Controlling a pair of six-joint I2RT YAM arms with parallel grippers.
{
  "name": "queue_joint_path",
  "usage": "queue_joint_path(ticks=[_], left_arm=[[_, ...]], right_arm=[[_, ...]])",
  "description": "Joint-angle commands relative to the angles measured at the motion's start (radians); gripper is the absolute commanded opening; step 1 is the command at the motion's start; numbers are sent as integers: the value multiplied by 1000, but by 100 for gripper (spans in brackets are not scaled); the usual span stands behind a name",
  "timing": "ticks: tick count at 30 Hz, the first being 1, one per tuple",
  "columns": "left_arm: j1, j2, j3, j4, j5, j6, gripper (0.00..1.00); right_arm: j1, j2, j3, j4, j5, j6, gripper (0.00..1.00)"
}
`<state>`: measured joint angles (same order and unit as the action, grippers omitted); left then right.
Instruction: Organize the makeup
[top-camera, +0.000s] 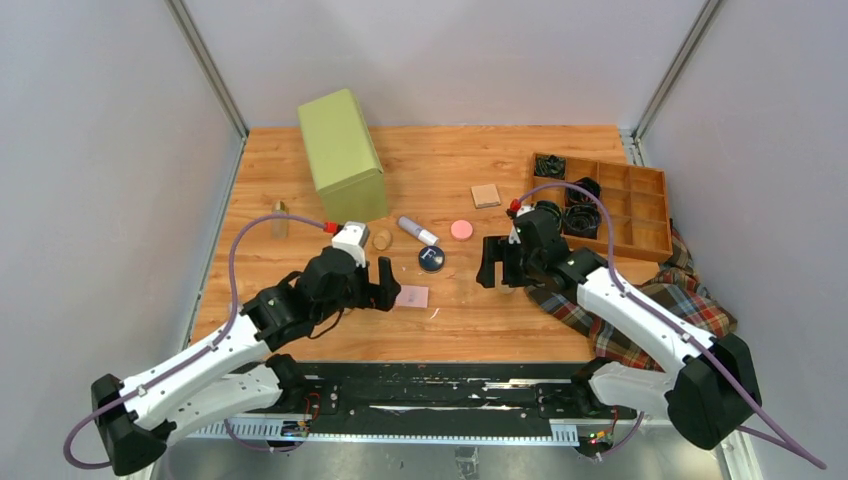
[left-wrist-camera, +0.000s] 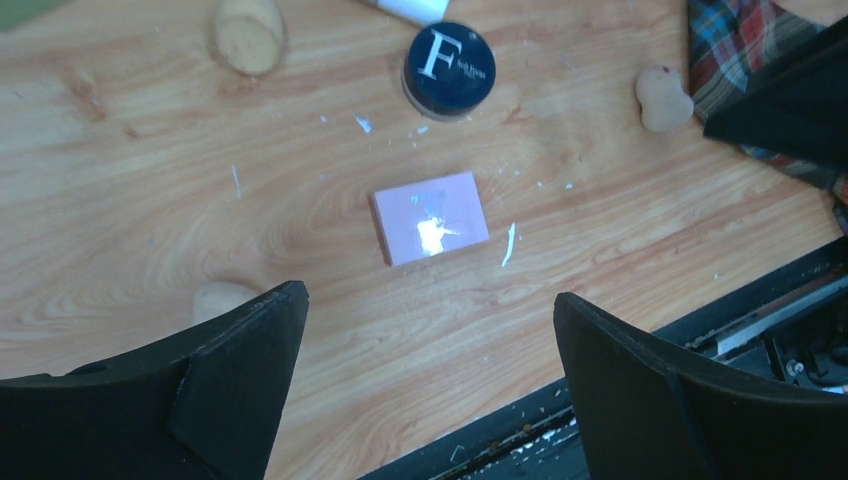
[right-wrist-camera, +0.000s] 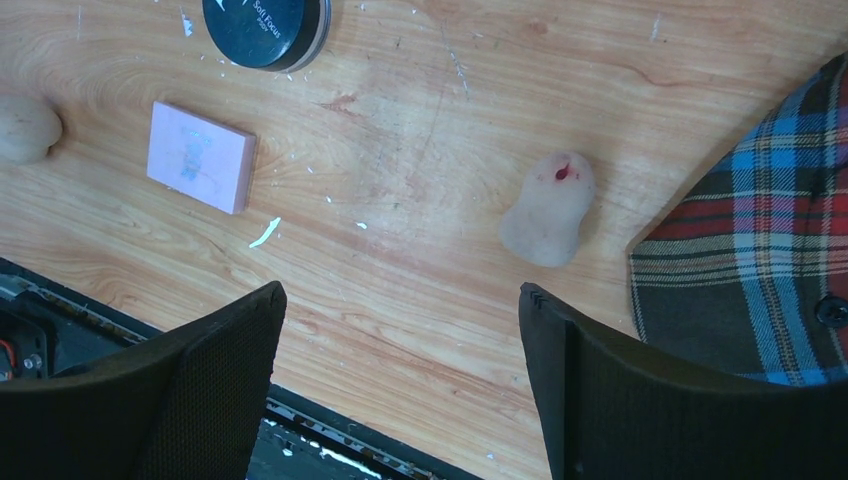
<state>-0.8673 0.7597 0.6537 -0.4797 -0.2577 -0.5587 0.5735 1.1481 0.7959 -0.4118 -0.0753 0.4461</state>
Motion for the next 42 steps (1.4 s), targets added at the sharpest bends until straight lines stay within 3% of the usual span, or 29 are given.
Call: queue_joint_path(ticks=[1,6,9,14,17,25,30,33,34,37,42], left_arm=[[36,56,150,-30,-100,75,98],[429,92,285,5,168,74,98],[644,193,378,9,349,21,98],[903,365,461,85,553,-110,94],[1028,452,433,275,716,-229,91],[1094,656,426,455,851,-277,87],[1093,655,407,472,885,-239,90],[1093,640,393,422,888,-182,92],[1093,634,385,413,888,-172,92],[1093,615,369,385,898,-134,93],[1093,594,381,313,871,-77,95]], right_arm=[[18,-44,-26,25,-24,30,86],[18,-108,-43,15,-13,25,86],[18,-126,-49,12,2,22,86],[18,-125,-38,-10,9,40,85],[19,-141,-34,-26,8,48,85],[20,-178,-38,-36,34,42,85],[25,-93,3,113,-62,88,78],[55,27,86,243,-127,111,68],[67,82,131,270,-143,108,59],[89,247,281,304,-206,88,55],[95,516,525,305,-295,57,26]])
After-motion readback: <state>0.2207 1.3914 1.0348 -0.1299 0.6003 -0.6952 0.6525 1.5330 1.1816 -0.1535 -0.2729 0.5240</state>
